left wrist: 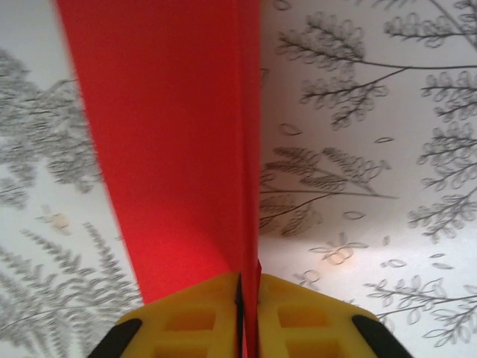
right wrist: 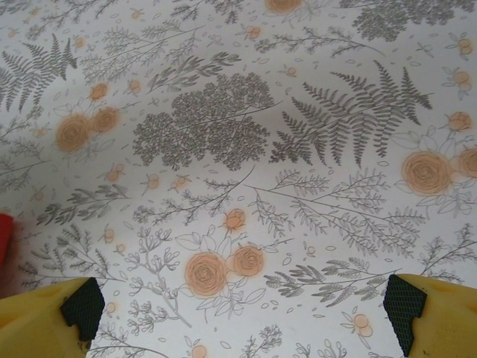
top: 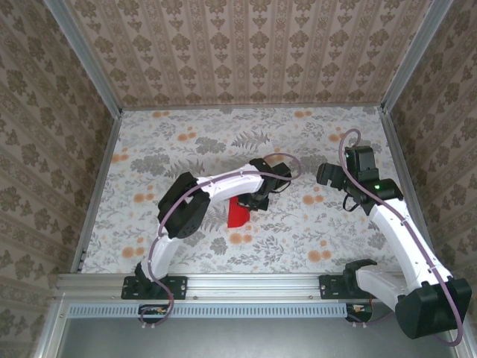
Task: Fold a paper plane with a square sheet of paper (fold left side to right side)
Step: Turn over the paper at the center of the table, then third fold the triangle at the center of the table.
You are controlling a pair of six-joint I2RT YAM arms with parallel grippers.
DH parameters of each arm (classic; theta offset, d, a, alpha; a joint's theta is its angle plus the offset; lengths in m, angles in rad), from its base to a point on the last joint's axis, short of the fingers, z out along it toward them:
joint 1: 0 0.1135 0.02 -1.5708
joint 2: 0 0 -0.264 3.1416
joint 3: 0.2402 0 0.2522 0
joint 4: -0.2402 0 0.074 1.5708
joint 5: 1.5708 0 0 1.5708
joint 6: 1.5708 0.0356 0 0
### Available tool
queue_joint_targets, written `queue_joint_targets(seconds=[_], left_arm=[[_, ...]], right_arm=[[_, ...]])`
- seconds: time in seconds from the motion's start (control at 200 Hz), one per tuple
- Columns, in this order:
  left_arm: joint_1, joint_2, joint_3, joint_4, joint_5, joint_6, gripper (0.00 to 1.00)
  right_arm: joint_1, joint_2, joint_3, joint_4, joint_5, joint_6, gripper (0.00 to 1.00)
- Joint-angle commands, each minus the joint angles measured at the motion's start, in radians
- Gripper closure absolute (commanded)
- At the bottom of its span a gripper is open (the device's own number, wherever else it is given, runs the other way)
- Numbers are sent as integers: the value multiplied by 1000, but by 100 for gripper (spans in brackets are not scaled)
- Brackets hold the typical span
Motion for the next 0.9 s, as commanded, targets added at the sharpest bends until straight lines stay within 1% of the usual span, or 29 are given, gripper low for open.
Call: queue_joint_targets(seconds=[0.0,0.06,0.14,0.305,0.39,0.44,0.485,0.565,0.665,0.715,0.8,0.895], left_arm=[[21,6,18,74,142,37,82],[29,3,19,98,172,47,80],[39,-16,16,145,219,65,74],[58,-86,-19,230,292,111,57],[73,-146,-64,283,330,127,50],[84,-197,-107,334,357,137,44],[95,-243,-148,377,379,144,43],[126,-325,-215,428,408,154,43],[177,-416,-299,462,428,162,45],[208,-457,-349,487,440,161,46],[269,-520,-459,557,493,137,46],[332,-574,-585,648,558,97,46]], right_arm=[[-6,19,-11,-3,-58,-6,0],[-6,32,-11,2,-89,-5,0],[-6,52,-11,10,-131,1,0],[-6,98,-11,33,-226,9,0],[-6,125,-16,58,-285,18,0],[-6,147,-19,80,-341,23,0],[-5,171,-20,103,-395,37,1],[3,225,-24,175,-508,64,9],[41,309,-5,236,-587,97,23],[68,358,8,269,-609,116,30],[122,459,43,326,-631,143,41],[186,552,106,354,-620,150,47]])
